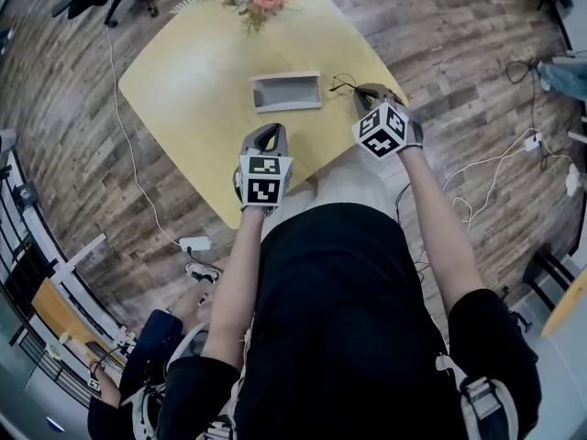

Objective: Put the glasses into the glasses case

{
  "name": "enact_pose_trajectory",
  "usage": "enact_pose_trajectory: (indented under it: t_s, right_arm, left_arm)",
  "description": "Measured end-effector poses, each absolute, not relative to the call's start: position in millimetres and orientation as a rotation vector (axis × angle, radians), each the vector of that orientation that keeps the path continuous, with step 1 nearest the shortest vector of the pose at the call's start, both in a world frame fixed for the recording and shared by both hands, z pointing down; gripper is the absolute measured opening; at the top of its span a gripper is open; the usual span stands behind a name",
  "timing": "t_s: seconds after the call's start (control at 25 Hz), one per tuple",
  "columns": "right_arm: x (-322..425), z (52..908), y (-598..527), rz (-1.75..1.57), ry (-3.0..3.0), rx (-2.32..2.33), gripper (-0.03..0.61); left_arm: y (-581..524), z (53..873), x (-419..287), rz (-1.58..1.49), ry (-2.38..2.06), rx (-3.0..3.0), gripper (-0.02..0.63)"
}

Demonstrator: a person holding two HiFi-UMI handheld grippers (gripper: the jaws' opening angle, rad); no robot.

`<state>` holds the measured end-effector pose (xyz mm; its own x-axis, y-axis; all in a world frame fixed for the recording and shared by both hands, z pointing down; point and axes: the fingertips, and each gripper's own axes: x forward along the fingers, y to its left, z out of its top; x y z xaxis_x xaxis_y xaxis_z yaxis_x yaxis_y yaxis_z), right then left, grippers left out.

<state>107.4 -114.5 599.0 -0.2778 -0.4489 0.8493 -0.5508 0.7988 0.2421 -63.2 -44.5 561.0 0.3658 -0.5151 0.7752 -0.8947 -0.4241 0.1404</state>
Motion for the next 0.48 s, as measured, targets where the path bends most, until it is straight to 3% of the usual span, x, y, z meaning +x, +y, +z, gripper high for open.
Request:
enact_pose_trajectory:
  t_s: [0.48]
  right_arm:
    - [54, 555, -99, -0.014, -2.014, 0.627, 0.027]
  left_arm:
    - [-56, 551, -69, 0.796, -1.274, 2.053, 0.024]
